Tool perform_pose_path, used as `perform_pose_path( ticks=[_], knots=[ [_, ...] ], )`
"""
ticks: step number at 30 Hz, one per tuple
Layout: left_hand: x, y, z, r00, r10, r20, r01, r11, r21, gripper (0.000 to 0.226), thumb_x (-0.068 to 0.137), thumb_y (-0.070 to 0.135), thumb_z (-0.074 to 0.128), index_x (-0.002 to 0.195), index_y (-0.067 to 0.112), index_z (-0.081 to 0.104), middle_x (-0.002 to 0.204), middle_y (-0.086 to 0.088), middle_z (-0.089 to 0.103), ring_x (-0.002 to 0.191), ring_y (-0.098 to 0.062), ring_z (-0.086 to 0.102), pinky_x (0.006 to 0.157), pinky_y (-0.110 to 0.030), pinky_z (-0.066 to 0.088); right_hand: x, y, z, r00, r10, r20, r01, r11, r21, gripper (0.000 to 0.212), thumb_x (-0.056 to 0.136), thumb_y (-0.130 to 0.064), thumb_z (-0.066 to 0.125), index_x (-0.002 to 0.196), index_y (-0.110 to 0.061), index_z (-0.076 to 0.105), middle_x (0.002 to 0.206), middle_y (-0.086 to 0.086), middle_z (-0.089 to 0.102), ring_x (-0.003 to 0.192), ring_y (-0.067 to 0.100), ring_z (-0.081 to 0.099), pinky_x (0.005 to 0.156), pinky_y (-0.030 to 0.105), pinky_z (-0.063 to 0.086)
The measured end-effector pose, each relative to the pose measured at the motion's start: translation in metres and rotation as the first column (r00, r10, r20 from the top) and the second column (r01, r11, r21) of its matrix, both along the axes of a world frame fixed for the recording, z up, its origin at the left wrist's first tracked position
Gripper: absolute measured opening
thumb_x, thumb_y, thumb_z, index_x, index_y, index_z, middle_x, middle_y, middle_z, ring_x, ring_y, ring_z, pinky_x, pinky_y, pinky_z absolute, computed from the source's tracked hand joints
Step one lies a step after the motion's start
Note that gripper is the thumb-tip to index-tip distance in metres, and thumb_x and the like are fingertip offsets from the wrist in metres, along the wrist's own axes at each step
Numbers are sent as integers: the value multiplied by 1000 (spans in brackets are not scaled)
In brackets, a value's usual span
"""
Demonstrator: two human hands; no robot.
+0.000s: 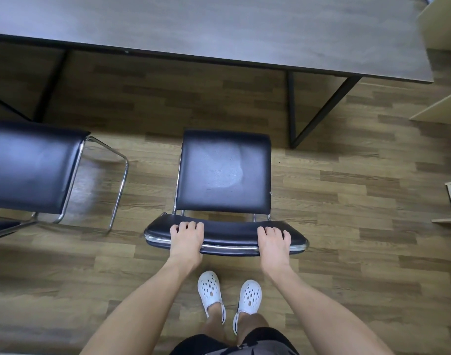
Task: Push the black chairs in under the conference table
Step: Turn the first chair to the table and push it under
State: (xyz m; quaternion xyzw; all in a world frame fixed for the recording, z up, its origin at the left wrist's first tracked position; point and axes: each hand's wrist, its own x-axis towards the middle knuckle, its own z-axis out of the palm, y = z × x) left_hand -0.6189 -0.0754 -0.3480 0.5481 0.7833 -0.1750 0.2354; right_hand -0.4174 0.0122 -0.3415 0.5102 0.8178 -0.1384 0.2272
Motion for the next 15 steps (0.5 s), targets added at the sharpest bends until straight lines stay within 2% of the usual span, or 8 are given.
perform_pose_path(
  ticks=[2, 7, 15],
  knots=[
    [-3, 2, -2, 1000, -3, -1, 3, 1000, 5, 49, 77, 17, 64, 121, 19, 42, 126, 0, 52, 120, -26, 44, 101, -39, 28, -2, 2, -2, 1000, 4, -2, -4, 1000, 4, 66, 50, 4, 35, 111, -16, 48, 108, 2, 56, 110, 26, 49, 109, 45, 23],
    [-11, 13, -3, 1000, -26, -6, 26, 1000, 15, 51, 79, 20, 67, 123, 18, 42, 126, -1, 53, 119, -26, 45, 101, -40, 28, -9, 11, -4, 1000, 8, 10, -8, 1000, 11, 55, 64, 9, 54, 112, -16, 47, 109, 2, 56, 111, 26, 48, 110, 44, 22],
    [-23, 41, -5, 999, -28, -19, 28, 1000, -2, 57, 79, 25, 69, 128, 18, 41, 127, -2, 52, 119, -26, 45, 102, -40, 28, -20, 38, -3, 999, 39, 13, -39, 999, 7, 54, 67, 6, 56, 114, -17, 46, 113, 1, 55, 114, 25, 47, 107, 42, 23]
  ],
)
